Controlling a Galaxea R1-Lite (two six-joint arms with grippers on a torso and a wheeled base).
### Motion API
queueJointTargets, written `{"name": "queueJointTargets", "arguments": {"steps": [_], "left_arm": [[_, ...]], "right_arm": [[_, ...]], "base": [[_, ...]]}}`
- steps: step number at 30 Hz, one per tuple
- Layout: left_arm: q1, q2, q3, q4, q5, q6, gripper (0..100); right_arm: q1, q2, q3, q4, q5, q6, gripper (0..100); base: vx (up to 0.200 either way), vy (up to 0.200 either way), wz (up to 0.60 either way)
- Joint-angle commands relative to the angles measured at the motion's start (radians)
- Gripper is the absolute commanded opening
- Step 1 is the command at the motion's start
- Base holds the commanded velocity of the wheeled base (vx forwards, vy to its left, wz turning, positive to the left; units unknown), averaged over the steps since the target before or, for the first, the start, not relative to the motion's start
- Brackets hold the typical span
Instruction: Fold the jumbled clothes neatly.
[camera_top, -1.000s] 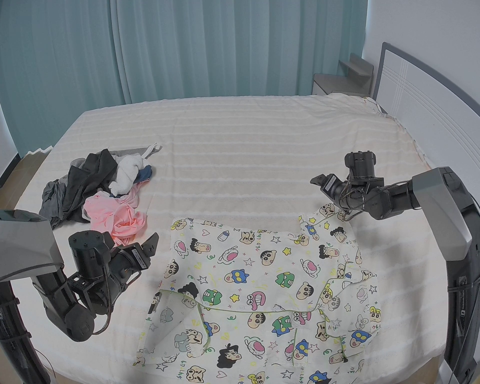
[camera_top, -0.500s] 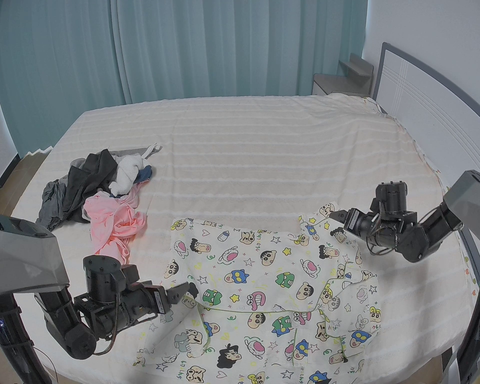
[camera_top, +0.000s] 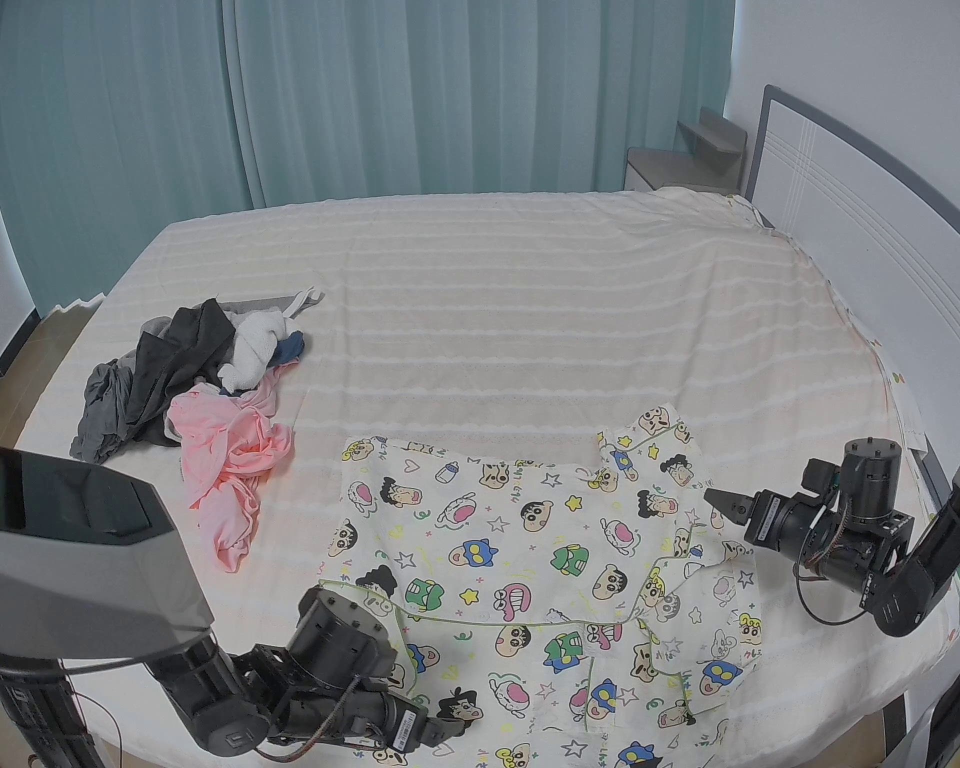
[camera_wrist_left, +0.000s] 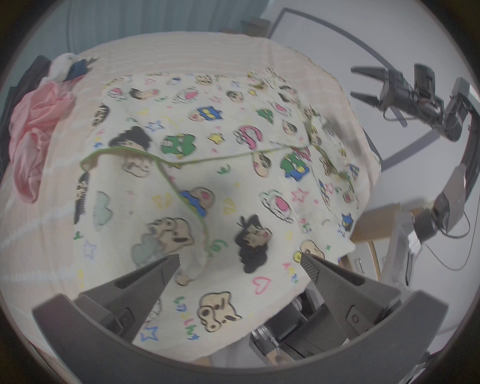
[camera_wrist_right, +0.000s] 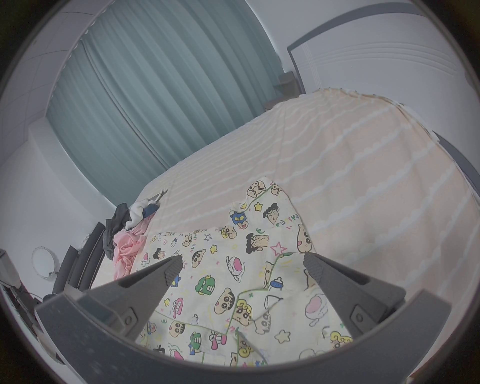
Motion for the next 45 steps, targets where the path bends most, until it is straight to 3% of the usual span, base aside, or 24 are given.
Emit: {"name": "queueJointTargets", "arguments": {"steps": [1, 3, 9, 17, 24, 35, 38, 45], "left_arm": [[-0.053, 0.039, -0.064, 0.042, -0.005, 0.004, 100], [-0.053, 0.06, -0.09, 0.053, 0.009, -0.009, 100], [-0.068, 0.121, -0.149, 0.056, 0.187, -0.029, 100], [-0.085, 0.123, -0.165, 0.082, 0.2, -0.029, 100], [-0.096, 0.123, -0.197, 0.136, 0.318, -0.025, 100], [-0.105, 0.14, -0.234, 0.192, 0.386, 0.001, 100], [-0.105, 0.161, -0.248, 0.192, 0.444, 0.022, 100], [-0.105, 0.166, -0.245, 0.197, 0.449, 0.036, 100]], "right_arm": [[0.003, -0.053, 0.054, -0.008, 0.007, -0.007, 100], [0.006, -0.053, 0.059, -0.008, 0.008, -0.007, 100], [0.017, -0.053, 0.08, -0.01, 0.02, -0.005, 100], [0.015, -0.052, 0.082, -0.01, 0.028, 0.001, 100], [0.015, -0.042, 0.087, -0.01, 0.031, 0.002, 100], [0.015, -0.033, 0.085, -0.01, 0.03, 0.002, 100], [0.015, -0.033, 0.085, -0.01, 0.03, 0.002, 100], [0.015, -0.032, 0.087, -0.01, 0.03, 0.004, 100]], "base": [[0.0, 0.0, 0.0], [0.0, 0.0, 0.0], [0.0, 0.0, 0.0], [0.0, 0.0, 0.0], [0.0, 0.0, 0.0], [0.0, 0.0, 0.0], [0.0, 0.0, 0.0], [0.0, 0.0, 0.0]]}}
